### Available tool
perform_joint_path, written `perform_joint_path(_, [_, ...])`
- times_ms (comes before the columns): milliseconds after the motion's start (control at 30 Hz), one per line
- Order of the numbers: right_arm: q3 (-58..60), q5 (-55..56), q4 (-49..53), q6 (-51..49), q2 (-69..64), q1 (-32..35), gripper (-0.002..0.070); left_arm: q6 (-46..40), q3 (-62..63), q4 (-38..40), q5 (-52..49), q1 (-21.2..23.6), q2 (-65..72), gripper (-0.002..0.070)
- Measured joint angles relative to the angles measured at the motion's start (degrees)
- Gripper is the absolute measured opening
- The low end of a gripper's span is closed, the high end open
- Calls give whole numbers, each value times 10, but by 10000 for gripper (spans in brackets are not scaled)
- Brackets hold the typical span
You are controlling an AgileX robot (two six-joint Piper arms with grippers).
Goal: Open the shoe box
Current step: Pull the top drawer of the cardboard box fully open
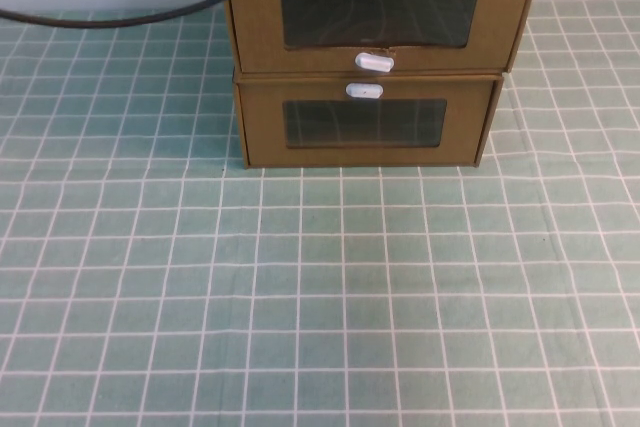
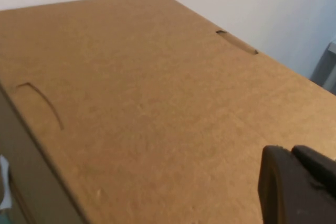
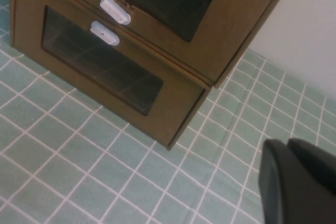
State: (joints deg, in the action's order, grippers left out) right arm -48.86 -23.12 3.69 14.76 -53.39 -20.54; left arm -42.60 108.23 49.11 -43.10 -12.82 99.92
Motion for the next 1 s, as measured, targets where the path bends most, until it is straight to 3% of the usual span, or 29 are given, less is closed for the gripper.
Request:
perform_joint_path(433, [0, -3, -1, 0, -23, 0, -13, -1, 157, 1, -6, -41, 122, -5])
perform_joint_path(767, [0, 14, -62, 0, -65, 0, -13, 3, 176, -25, -5, -74, 159, -5])
perform_joint_path(1000, [0, 29, -68, 49, -111, -44, -13, 36, 177, -60, -21, -80, 180, -5])
